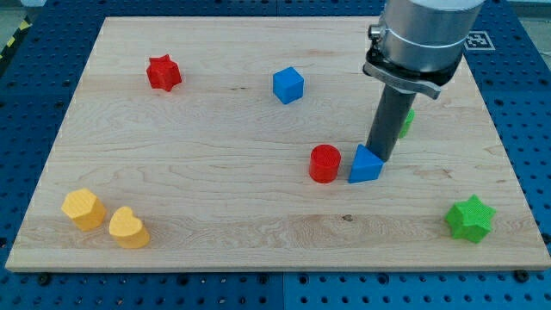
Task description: Slide the green circle diagonally to the green star
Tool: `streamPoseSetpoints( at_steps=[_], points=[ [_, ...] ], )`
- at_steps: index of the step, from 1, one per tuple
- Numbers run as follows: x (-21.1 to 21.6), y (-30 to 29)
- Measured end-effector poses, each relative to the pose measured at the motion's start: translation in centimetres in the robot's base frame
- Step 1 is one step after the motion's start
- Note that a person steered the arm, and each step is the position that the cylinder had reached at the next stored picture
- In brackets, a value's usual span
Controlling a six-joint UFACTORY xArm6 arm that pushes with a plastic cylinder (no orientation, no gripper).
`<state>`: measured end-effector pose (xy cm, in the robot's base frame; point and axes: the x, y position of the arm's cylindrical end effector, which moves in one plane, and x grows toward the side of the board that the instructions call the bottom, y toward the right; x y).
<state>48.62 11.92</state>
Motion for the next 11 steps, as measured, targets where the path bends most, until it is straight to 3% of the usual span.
streamPoseSetpoints(
  at_steps=[4, 8, 11],
  points=[
    [-9.6, 0.0],
    [-6.5, 2.6],
    [-7.3, 4.2]
  ],
)
